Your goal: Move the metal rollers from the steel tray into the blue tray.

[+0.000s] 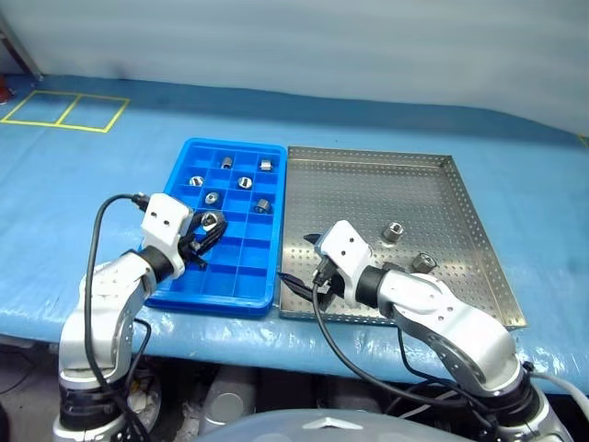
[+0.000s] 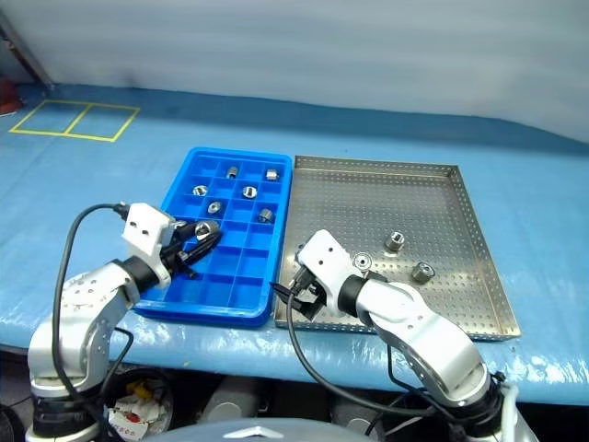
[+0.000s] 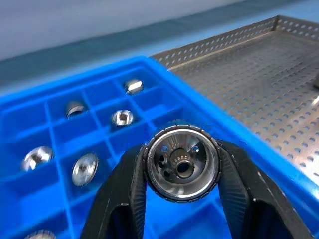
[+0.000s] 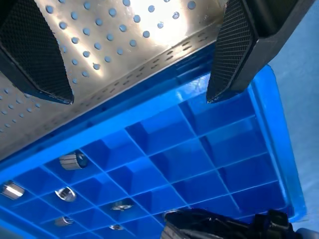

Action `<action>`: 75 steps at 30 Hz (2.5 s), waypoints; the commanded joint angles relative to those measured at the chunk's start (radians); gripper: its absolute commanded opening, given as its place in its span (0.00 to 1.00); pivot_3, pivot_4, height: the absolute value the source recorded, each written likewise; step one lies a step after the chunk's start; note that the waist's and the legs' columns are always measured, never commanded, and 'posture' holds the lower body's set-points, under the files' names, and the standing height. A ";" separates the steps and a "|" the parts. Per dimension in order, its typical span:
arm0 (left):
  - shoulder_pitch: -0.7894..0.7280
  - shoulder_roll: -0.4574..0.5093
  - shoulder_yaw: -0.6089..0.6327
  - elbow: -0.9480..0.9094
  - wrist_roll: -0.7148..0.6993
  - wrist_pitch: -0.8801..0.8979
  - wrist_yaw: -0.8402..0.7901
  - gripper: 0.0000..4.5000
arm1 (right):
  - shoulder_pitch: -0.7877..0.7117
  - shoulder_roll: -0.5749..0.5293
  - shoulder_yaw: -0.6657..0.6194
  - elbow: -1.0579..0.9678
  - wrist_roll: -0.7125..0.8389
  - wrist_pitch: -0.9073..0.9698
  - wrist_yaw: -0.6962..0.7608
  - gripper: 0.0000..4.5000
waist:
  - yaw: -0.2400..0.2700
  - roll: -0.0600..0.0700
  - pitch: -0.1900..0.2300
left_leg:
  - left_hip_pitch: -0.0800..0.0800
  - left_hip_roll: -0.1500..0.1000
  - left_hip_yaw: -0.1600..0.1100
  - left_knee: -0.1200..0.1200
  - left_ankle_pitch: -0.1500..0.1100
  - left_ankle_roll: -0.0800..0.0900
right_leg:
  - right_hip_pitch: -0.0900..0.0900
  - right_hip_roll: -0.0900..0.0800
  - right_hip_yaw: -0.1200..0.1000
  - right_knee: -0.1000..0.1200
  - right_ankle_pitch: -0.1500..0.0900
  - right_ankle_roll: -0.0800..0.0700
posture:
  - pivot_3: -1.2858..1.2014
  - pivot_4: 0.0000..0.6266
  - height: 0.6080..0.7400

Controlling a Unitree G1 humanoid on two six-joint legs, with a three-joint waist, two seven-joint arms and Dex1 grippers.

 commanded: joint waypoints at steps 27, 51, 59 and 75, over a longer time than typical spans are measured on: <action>-0.074 0.083 -0.058 0.042 -0.119 0.135 0.122 0.99 | 0.076 0.041 -0.057 -0.064 -0.033 -0.010 -0.022 1.00 | 0.013 0.002 0.001 | -0.001 0.000 0.000 -0.002 0.000 0.000 | -0.002 -0.003 -0.003 0.000 -0.001 -0.003 | 0.62 0.24 1.00; -0.681 -0.045 -0.600 0.597 -0.091 -0.186 -0.173 0.99 | 0.520 0.062 -0.437 -0.304 -0.043 0.033 -0.197 1.00 | -0.091 0.002 0.001 | -0.004 -0.004 0.003 -0.001 -0.002 0.003 | -0.003 -0.004 -0.001 -0.003 -0.001 0.000 | 0.52 0.24 1.00; -0.755 -0.138 -0.712 0.833 0.041 -0.371 -0.224 0.99 | 0.561 0.075 -0.419 -0.304 -0.037 -0.014 -0.240 1.00 | -0.107 0.002 0.001 | -0.004 -0.002 0.004 -0.002 -0.002 0.003 | -0.004 0.000 0.002 -0.003 -0.001 0.000 | 0.51 0.24 1.00; -0.731 -0.309 -0.722 1.048 0.160 -0.530 -0.199 0.99 | 0.548 0.083 -0.387 -0.304 -0.040 -0.019 -0.261 1.00 | -0.115 0.002 0.001 | -0.004 -0.002 0.004 -0.001 -0.002 0.004 | -0.004 0.000 0.003 -0.003 -0.001 0.001 | 0.50 0.24 1.00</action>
